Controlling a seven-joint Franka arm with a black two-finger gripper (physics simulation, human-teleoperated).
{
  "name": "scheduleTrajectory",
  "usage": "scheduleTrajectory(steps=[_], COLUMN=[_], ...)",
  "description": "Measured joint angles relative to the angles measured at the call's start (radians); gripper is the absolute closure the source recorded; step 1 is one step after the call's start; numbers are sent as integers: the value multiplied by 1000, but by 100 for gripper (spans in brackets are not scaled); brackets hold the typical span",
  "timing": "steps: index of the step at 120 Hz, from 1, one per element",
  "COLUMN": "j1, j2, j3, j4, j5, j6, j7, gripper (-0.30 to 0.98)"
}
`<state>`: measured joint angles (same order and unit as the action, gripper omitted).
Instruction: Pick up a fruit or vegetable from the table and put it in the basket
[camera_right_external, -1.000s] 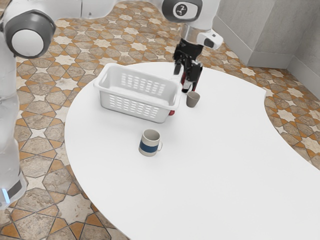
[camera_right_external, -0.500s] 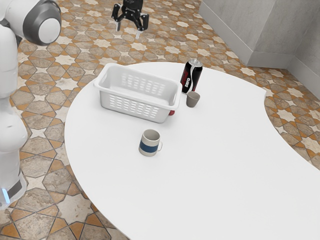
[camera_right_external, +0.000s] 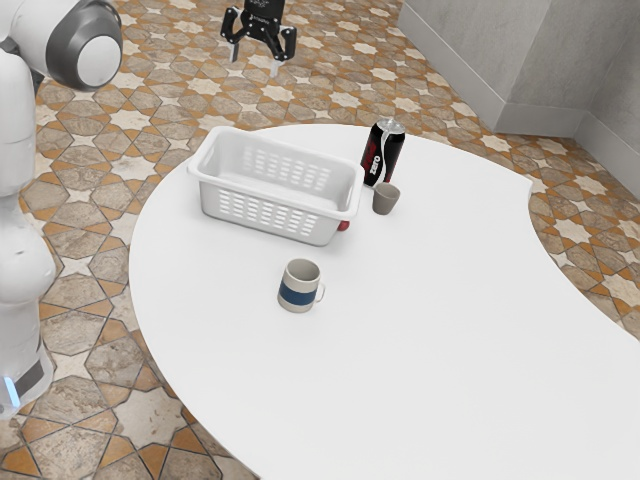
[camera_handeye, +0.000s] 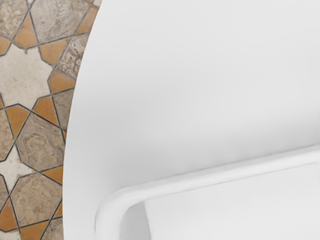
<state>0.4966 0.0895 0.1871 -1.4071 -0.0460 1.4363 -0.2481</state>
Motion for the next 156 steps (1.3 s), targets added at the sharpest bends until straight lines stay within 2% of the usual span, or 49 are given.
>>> scheduleTrajectory(steps=[144, 156], j1=[0, 5], j2=[1, -3], j3=[1, 3], j4=[0, 66], j5=[-4, -11], j6=[-1, -19], j7=[-41, -43], gripper=[0, 0])
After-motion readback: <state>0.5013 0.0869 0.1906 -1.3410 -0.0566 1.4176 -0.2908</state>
